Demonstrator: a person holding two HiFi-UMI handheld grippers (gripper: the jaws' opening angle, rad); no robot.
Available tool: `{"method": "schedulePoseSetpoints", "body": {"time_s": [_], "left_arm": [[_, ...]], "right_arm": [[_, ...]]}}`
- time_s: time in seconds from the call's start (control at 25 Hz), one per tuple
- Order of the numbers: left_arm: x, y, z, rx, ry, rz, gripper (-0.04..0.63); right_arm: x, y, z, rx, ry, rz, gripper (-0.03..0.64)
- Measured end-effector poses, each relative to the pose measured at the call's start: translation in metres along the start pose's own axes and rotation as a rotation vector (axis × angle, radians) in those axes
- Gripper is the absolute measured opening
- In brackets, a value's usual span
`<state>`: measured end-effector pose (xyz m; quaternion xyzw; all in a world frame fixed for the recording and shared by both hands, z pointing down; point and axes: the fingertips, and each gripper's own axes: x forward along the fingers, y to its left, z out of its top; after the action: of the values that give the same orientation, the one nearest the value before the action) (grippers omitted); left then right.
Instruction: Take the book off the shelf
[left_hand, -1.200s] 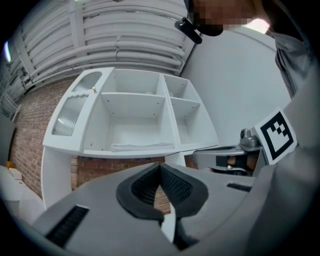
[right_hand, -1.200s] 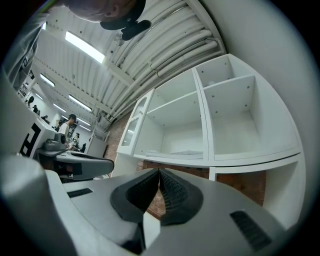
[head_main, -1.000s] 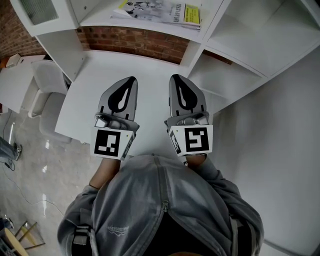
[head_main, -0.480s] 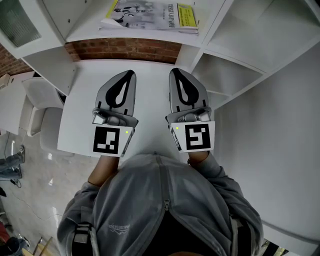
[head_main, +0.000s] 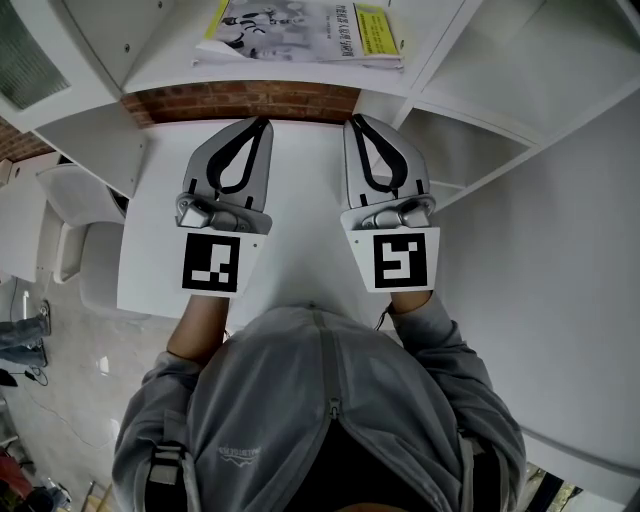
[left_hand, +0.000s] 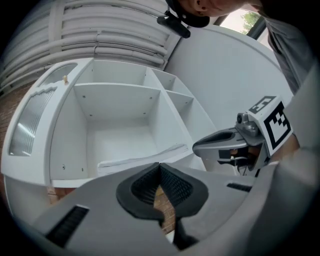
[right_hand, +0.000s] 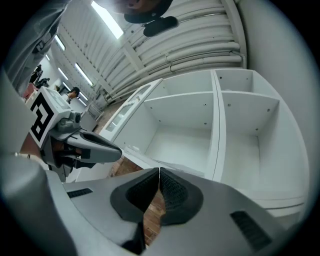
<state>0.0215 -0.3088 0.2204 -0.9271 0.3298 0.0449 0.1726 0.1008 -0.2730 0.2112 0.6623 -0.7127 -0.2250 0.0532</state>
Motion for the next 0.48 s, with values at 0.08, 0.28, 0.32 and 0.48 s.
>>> {"method": "schedulePoseSetpoints", "body": {"time_s": [0.08,0.28,0.32,0.48], "left_arm": [[0.004,0.003,0.001,0.046,0.007,-0.012,0.008],[0.011,0.01,0.004,0.193,0.035,-0.044,0.008],[0.012,0.011,0.005,0.222,0.041,-0.046,0.008],[0.017,0.017,0.012,0.324,0.046,-0.046,0.011]], "right_arm": [[0.004,-0.001,0.003,-0.046,-0.002,-0.004,0.028],[0.014,-0.002,0.007,-0.14,0.024,0.028,0.028],[0.016,-0.001,0.006,-0.171,0.04,0.045,0.029],[0.024,0.0,0.007,-0.258,0.072,0.08,0.029]]}}
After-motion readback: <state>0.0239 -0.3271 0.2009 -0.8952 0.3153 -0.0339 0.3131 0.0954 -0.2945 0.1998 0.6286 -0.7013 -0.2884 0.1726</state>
